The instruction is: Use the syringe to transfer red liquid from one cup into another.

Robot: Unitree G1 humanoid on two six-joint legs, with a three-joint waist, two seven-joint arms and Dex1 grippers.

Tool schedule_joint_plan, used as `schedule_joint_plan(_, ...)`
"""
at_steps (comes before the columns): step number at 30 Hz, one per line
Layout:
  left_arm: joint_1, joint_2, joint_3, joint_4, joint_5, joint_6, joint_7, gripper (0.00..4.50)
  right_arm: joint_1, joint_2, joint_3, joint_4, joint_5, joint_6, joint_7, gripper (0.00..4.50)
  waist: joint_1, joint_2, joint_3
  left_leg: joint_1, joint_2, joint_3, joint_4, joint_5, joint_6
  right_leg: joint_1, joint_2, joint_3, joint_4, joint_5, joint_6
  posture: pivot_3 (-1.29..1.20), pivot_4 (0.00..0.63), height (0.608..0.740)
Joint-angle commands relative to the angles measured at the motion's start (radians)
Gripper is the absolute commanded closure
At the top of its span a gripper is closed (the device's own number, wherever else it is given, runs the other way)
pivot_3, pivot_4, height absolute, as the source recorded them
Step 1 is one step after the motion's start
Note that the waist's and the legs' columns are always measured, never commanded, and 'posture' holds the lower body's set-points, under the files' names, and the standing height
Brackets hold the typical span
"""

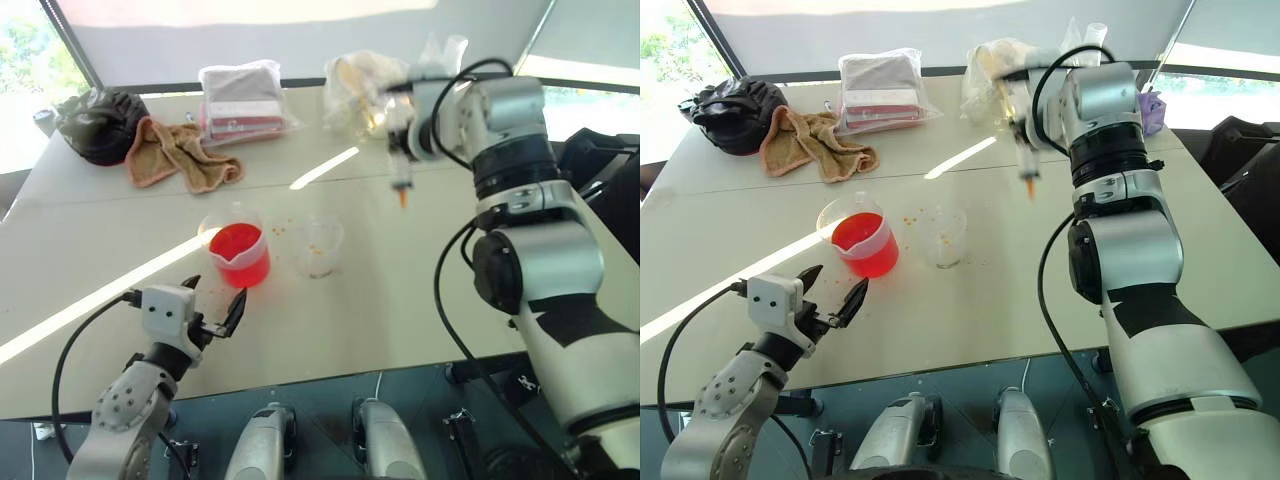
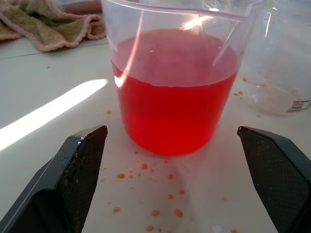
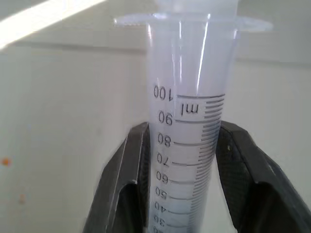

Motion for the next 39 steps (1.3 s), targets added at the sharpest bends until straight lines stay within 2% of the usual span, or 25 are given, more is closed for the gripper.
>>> schedule_joint_plan(1,-0.016,0.030,0.047,0.003,-0.018,-0.023,-0.033,0.00,-0.029,0.078,-0.177,-0.150,0.155,-0.323,0.068,3.15,-0.006,0.000,0.000,0.000,0.001,0.000,0.000,0.000,0.000,0.000,0.001,0.000,0.000,0.001,0.001,0.00,0.150,0.740)
schedule_joint_plan(2,-0.017,0.040,0.055,0.006,-0.019,-0.025,-0.043,0.00,-0.002,0.105,-0.181,-0.207,0.172,-0.420,0.113,3.15,-0.007,0.000,0.000,0.000,0.001,-0.001,0.000,0.000,0.000,0.001,0.002,0.000,0.000,0.002,0.003,0.00,0.150,0.740)
schedule_joint_plan(4,-0.019,0.053,0.071,0.008,-0.025,-0.023,-0.057,0.00,0.017,0.147,-0.197,-0.260,0.217,-0.465,0.149,3.15,-0.007,0.000,0.000,0.001,0.001,-0.001,0.000,0.000,0.000,0.002,0.002,0.000,0.000,0.003,0.004,0.00,0.150,0.740)
schedule_joint_plan(8,-0.017,0.080,0.110,-0.011,-0.056,-0.004,-0.084,0.00,0.052,0.224,-0.161,-0.379,0.309,-0.441,0.266,3.15,-0.008,0.000,0.000,0.001,0.001,-0.001,0.002,0.000,0.000,0.003,0.001,0.000,0.000,0.004,0.005,0.00,0.150,0.740)
schedule_joint_plan(14,-0.049,0.143,0.213,-0.027,-0.129,0.014,-0.122,0.00,0.202,0.279,-0.007,-0.636,0.421,-0.354,0.497,3.15,-0.008,0.000,0.000,0.001,0.001,-0.001,0.002,0.000,0.000,0.002,0.001,0.000,0.001,0.004,0.004,0.00,0.150,0.740)
schedule_joint_plan(17,-0.055,0.178,0.254,-0.046,-0.181,0.052,-0.139,0.00,0.256,0.300,0.036,-0.697,0.452,-0.313,0.516,3.15,-0.008,0.000,0.000,0.001,0.001,-0.001,0.003,0.000,0.000,0.002,0.000,0.000,0.002,0.004,0.004,0.00,0.150,0.740)
schedule_joint_plan(22,-0.070,0.256,0.350,-0.074,-0.302,0.133,-0.168,0.00,0.340,0.311,0.135,-0.728,0.396,-0.359,0.546,3.15,-0.009,-0.001,-0.001,0.001,0.001,-0.001,0.003,0.000,-0.001,0.001,-0.001,0.000,0.002,0.004,0.002,0.00,0.150,0.740)
schedule_joint_plan(25,-0.155,0.349,0.462,-0.029,-0.403,0.194,-0.176,0.00,0.406,0.321,0.212,-0.741,0.338,-0.427,0.568,3.15,-0.007,-0.002,-0.001,0.001,0.001,-0.001,0.003,0.001,-0.002,0.001,0.000,0.000,0.003,0.004,0.000,0.00,0.150,0.740)
schedule_joint_plan(30,-0.320,0.515,0.554,0.065,-0.544,0.296,-0.199,0.00,0.494,0.349,0.308,-0.699,0.223,-0.591,0.582,3.15,-0.010,-0.002,-0.001,0.002,0.001,-0.002,0.002,0.003,-0.006,0.000,0.000,0.000,0.005,0.005,0.001,0.00,0.150,0.740)
schedule_joint_plan(35,-0.505,0.653,0.568,0.149,-0.702,0.405,-0.194,0.00,0.545,0.369,0.351,-0.581,0.106,-0.785,0.577,3.15,-0.011,-0.002,-0.001,0.002,0.001,-0.003,0.002,0.004,-0.008,0.000,0.002,0.000,0.006,0.006,0.001,0.00,0.150,0.740)
schedule_joint_plan(39,-0.665,0.727,0.518,0.220,-0.840,0.487,-0.178,0.00,0.568,0.373,0.380,-0.492,0.029,-0.905,0.578,3.15,-0.011,-0.004,-0.001,0.003,0.001,-0.003,0.002,0.005,-0.009,0.000,0.002,0.000,0.008,0.006,0.002,0.00,0.150,0.740)
